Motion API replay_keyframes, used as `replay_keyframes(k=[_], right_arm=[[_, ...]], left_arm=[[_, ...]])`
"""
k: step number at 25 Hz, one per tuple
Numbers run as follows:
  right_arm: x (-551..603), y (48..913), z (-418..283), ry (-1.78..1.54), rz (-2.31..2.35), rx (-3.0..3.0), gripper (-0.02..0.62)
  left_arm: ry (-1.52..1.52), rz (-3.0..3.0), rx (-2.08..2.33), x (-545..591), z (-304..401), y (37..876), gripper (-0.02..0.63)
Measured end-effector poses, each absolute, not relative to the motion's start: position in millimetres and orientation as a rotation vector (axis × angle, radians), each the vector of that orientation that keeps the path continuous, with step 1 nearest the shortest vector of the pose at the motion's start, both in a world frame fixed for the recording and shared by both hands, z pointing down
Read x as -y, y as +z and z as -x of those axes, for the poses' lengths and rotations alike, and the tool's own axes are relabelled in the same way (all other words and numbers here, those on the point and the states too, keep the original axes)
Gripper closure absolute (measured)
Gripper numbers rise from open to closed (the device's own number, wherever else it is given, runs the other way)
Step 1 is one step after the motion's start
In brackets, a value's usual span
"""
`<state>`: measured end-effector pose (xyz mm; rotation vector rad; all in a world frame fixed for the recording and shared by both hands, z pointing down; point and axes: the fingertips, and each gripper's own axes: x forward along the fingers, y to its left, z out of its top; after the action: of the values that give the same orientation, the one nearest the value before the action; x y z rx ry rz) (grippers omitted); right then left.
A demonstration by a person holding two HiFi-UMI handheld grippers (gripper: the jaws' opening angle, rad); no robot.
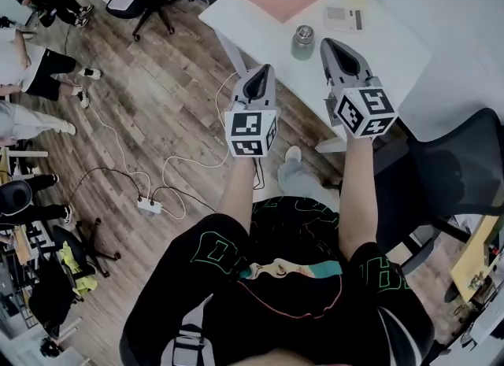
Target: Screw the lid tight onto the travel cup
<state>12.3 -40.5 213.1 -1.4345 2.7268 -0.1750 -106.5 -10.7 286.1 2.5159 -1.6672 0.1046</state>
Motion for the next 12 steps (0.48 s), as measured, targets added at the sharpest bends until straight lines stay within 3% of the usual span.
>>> replay_keyframes(k=[12], right_arm=[[130, 271, -36, -0.177, 1.248, -2.94, 0.589]], left_arm=[[0.314, -2.52, 1.543, 106, 58, 342, 0.598]])
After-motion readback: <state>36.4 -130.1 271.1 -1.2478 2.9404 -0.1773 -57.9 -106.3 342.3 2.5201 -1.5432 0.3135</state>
